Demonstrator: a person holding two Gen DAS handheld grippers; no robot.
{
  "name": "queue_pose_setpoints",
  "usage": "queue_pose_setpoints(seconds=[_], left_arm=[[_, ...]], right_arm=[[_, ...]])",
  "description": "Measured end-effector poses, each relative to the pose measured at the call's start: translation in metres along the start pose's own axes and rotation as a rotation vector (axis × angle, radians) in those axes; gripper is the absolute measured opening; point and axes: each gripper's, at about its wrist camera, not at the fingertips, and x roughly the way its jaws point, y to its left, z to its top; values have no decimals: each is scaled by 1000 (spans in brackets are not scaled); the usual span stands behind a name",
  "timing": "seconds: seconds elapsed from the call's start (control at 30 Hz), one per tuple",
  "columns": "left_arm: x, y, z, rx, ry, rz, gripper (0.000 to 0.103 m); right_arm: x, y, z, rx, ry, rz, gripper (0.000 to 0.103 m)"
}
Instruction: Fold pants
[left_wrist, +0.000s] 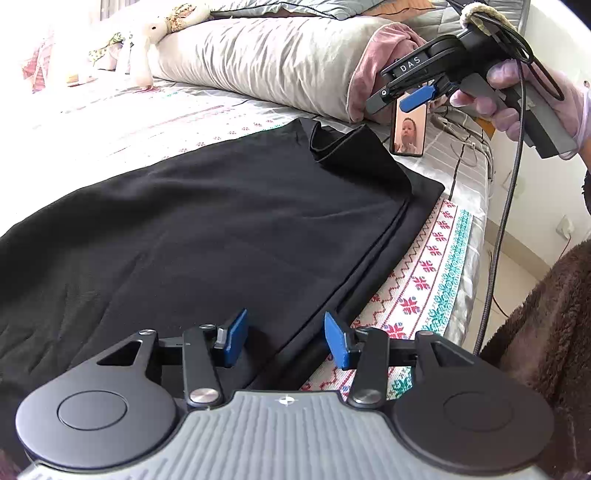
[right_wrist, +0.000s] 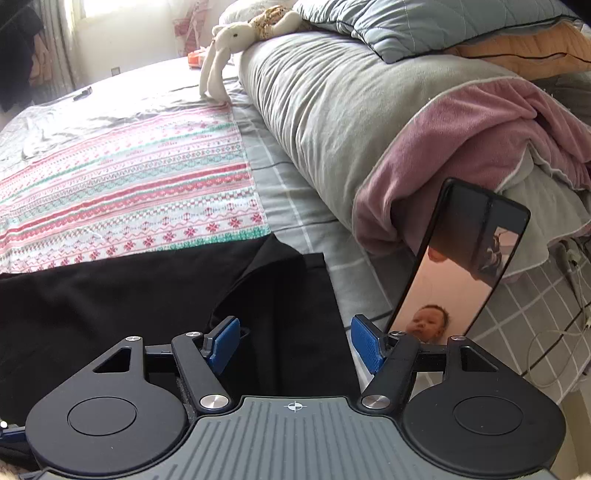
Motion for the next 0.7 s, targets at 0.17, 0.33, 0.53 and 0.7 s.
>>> queue_pose_setpoints(seconds=[0.17, 0.33, 0.53, 0.7], left_arm=[[11, 3, 14, -28, 0, 12, 70], [20, 10, 21, -64, -5, 27, 70], [15, 9, 17, -54, -6, 21, 70], [10, 7, 15, -60, 12, 27, 70]], right_arm=[[13, 10, 1, 9, 61, 135, 67], [26, 46, -14, -95, 146, 241, 67], [44, 73, -30, -238, 197, 167, 46], [40, 63, -34, -250, 172, 105, 6]])
